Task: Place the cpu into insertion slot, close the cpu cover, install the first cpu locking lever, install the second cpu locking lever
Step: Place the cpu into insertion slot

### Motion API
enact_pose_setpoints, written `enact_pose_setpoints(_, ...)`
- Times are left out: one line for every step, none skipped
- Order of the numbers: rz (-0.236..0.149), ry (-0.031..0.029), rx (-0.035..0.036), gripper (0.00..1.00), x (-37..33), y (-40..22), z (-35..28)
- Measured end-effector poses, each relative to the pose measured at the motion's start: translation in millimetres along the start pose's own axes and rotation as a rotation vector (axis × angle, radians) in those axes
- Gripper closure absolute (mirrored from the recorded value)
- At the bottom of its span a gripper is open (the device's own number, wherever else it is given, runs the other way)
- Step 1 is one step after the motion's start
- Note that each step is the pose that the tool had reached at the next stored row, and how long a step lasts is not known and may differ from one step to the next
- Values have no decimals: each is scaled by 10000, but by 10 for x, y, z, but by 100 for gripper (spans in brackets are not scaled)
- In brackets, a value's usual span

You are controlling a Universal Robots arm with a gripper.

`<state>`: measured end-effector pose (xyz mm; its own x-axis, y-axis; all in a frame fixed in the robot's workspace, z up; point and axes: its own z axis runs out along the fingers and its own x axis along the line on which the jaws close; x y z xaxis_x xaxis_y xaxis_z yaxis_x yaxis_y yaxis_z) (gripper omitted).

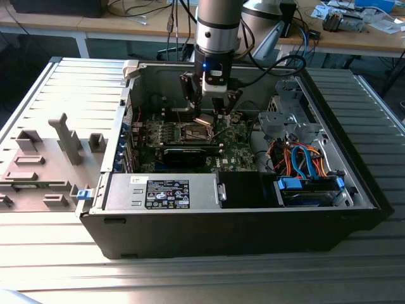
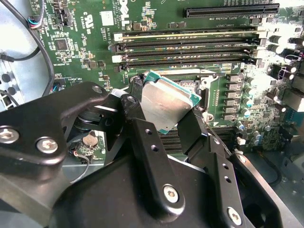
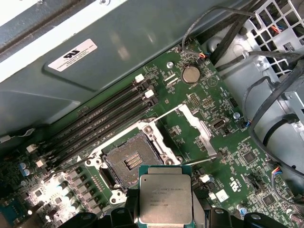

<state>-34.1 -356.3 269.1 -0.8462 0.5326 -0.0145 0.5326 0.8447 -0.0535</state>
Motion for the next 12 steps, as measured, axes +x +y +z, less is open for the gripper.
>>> enact_pose_setpoints(50,3,0,46,0,0,1)
enact_pose_setpoints(75,5,0,46,0,0,1)
enact_pose_setpoints(101,7,-1,46,0,0,1)
enact_pose_setpoints(141,9,-1,46,0,0,1)
enact_pose_setpoints(164,10,-1,46,0,0,1)
enact_pose_setpoints(188,12,0,46,0,0,1)
enact_pose_setpoints(223,13,0,46,0,0,1)
enact_pose_setpoints(275,16,1,46,0,0,1)
enact_pose_setpoints(292,17,1,46,0,0,1)
enact_pose_setpoints(309,18,1,46,0,0,1)
enact_pose_setpoints(346,20,2,46,0,0,1)
enact_pose_setpoints(376,22,2,46,0,0,1)
